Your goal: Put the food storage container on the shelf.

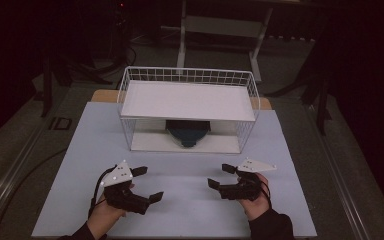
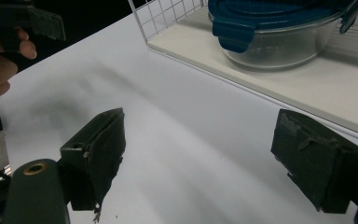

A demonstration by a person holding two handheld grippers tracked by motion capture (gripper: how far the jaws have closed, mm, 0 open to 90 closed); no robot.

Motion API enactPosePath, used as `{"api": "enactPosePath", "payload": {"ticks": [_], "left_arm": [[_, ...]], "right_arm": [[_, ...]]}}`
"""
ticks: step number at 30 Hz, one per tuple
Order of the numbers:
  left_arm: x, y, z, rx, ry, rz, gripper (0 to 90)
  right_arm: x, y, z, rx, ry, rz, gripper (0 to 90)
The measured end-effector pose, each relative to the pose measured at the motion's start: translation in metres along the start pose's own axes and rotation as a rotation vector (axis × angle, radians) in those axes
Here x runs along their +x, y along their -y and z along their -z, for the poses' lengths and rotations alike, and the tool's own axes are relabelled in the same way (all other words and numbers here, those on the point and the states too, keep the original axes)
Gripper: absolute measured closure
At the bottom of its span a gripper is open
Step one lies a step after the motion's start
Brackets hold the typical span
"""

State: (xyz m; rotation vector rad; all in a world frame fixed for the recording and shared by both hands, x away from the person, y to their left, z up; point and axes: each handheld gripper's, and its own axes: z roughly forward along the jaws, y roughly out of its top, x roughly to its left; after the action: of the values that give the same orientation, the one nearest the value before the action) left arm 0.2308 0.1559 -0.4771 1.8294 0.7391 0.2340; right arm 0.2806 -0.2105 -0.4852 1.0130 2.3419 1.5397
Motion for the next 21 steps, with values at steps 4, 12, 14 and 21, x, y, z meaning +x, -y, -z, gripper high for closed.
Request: {"api": "enactPosePath", "payload": {"ticks": [4, 12, 14, 21], "left_arm": [[0.000, 0.002, 0.000, 0.005, -0.002, -0.001, 1.2], [0.000, 0.010, -0.003, 0.032, -0.005, -0.017, 1.2], [0.000, 0.011, -0.003, 0.033, -0.005, -0.020, 1.2], [-0.001, 0.014, -0.006, 0.036, -0.008, -0.037, 1.2]], "right_arm": [[-0.001, 0.004, 0.004, -0.001, 0.005, 0.009, 17.2], [-0.004, 0.019, 0.016, -0.005, 0.014, 0.030, 17.4], [-0.005, 0.023, 0.018, 0.006, 0.022, 0.034, 17.5], [-0.009, 0.029, 0.016, 0.025, 0.026, 0.023, 18.9]]}}
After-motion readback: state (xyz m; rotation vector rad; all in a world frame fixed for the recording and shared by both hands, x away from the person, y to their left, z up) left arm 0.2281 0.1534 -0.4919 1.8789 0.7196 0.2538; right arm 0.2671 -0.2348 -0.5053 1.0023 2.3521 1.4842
